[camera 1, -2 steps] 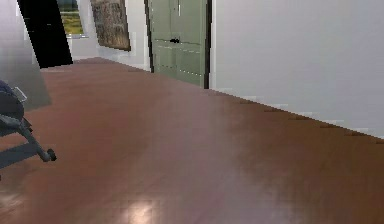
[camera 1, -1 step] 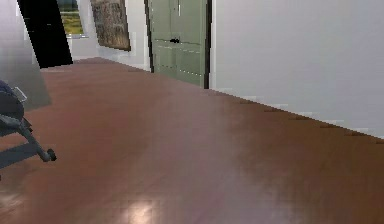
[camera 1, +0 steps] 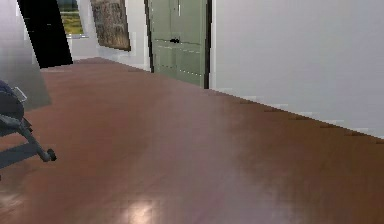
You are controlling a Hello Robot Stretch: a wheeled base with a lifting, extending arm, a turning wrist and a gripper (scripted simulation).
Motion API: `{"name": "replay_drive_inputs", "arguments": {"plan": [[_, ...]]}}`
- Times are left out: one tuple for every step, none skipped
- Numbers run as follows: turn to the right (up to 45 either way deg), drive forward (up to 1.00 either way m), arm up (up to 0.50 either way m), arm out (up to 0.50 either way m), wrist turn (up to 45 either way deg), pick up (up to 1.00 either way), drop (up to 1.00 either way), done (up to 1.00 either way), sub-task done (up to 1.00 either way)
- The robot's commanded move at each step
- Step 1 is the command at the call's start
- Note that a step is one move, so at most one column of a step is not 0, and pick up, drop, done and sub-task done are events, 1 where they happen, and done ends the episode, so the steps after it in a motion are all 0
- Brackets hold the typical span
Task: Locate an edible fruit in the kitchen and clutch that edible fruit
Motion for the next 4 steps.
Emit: {"name": "replay_drive_inputs", "arguments": {"plan": [[0.0, 0.0, 0.0, 0.0, 45.0, 0.0, 0.0, 0.0, 0.0], [0.0, 0.0, 0.0, 0.0, 45.0, 0.0, 0.0, 0.0, 0.0], [0.0, 0.0, 0.0, 0.0, 45.0, 0.0, 0.0, 0.0, 0.0], [0.0, 0.0, -0.12, 0.0, 0.0, 0.0, 0.0, 0.0, 0.0]]}}
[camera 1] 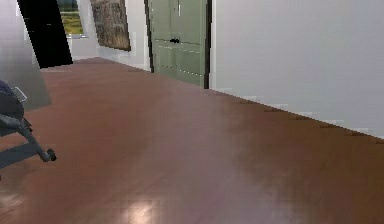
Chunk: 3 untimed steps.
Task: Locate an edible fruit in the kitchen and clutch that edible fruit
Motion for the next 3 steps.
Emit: {"name": "replay_drive_inputs", "arguments": {"plan": [[0.0, 0.0, 0.0, 0.0, 0.0, 1.0, 0.0, 0.0, 0.0], [0.0, 0.0, 0.1, 0.0, 0.0, 0.0, 0.0, 0.0, 0.0], [0.0, 0.0, 0.0, 0.0, 0.0, 0.0, 0.0, 1.0, 0.0]]}}
